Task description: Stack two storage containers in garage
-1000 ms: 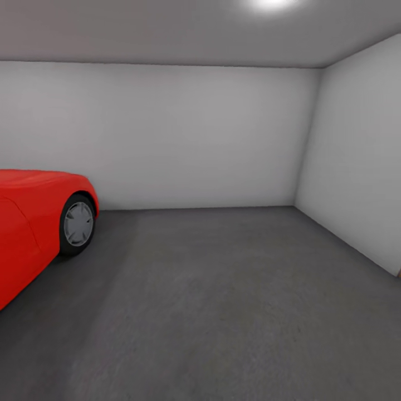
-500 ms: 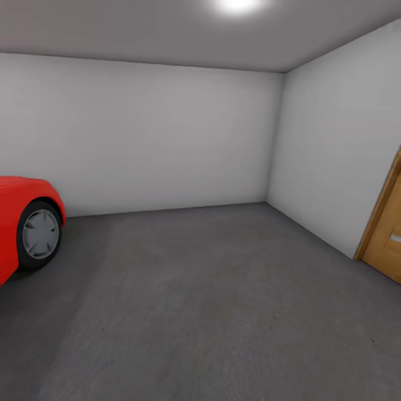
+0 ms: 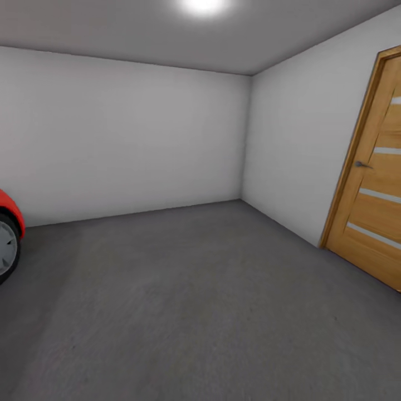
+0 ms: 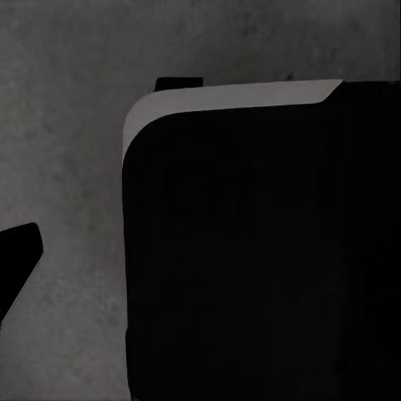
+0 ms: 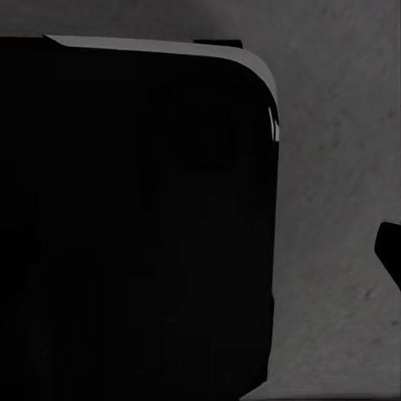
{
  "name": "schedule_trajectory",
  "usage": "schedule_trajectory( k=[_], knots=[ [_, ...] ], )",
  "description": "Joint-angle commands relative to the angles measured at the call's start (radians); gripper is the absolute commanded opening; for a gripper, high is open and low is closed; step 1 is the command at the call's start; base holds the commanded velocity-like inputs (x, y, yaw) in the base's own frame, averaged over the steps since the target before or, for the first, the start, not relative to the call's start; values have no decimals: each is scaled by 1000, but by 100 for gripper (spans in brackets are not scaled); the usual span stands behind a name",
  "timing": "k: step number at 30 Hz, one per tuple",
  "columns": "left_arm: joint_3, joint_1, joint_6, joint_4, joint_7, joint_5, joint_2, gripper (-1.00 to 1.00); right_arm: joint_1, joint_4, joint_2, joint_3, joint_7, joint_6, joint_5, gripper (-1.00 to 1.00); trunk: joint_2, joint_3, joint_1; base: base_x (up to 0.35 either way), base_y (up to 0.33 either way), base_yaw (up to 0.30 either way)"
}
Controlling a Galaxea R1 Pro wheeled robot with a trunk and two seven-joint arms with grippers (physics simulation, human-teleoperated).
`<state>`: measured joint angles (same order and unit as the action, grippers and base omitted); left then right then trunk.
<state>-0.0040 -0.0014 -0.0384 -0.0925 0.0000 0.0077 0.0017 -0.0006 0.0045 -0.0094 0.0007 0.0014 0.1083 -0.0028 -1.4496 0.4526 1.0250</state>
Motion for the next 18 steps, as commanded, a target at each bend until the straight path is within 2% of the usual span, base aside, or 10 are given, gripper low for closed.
schedule_trajectory(
  k=[1,5,7,9,14,18],
  knots=[
    [-1,0,-3,0,0,1,-1,100,0,0,0,0,1,4,0,100,0,1,0,0,0,-300],
    [2,0,-2,-5,-1,2,-8,100,0,0,0,1,1,4,1,100,0,1,0,0,0,-300],
    [-1,0,-2,2,-1,1,-64,100,0,0,0,1,1,4,1,100,0,1,0,0,0,-300],
    [0,0,-1,8,0,15,-81,100,0,0,0,2,1,4,1,100,0,1,0,0,0,-300],
    [0,0,-1,10,0,59,-77,100,0,0,0,2,0,4,1,100,0,1,0,0,0,-300],
    [0,0,-1,10,0,77,-76,100,0,0,0,2,0,4,2,100,0,1,0,0,0,-300]
  ],
)
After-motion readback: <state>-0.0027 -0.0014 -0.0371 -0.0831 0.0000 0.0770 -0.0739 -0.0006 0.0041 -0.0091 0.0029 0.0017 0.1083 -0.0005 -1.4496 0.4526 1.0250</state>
